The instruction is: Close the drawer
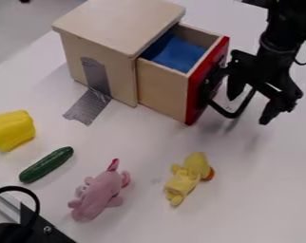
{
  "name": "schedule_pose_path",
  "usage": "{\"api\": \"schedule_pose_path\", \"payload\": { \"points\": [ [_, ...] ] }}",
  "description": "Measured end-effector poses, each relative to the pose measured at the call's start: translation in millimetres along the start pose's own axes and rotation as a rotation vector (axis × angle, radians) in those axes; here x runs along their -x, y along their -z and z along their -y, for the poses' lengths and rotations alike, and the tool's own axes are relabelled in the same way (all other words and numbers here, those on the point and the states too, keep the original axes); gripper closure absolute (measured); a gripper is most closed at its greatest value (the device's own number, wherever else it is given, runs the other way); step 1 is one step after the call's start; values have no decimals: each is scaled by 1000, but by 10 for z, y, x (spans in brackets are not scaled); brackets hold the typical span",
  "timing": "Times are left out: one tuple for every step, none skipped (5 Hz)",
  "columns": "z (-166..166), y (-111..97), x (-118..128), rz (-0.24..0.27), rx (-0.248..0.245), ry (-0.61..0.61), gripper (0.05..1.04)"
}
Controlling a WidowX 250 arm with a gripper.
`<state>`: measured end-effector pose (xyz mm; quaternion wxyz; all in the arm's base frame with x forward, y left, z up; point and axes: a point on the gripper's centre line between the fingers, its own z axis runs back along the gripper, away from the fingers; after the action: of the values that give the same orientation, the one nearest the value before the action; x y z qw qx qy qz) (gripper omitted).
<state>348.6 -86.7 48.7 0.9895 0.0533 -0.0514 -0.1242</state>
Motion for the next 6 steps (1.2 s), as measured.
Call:
{"api": "schedule_pose_path", "payload": {
  "points": [
    [1,51,87,-18,-8,4,85],
    [-25,103,101,-31,-19,-5,85],
    [-18,341,151,-81,-17,-7,120],
    [-44,378,161,-91,-17,-16,386],
    [-69,401,152,-97,-15,-26,692],
    [-157,408,174,-111,-25,-49,897]
  ]
}}
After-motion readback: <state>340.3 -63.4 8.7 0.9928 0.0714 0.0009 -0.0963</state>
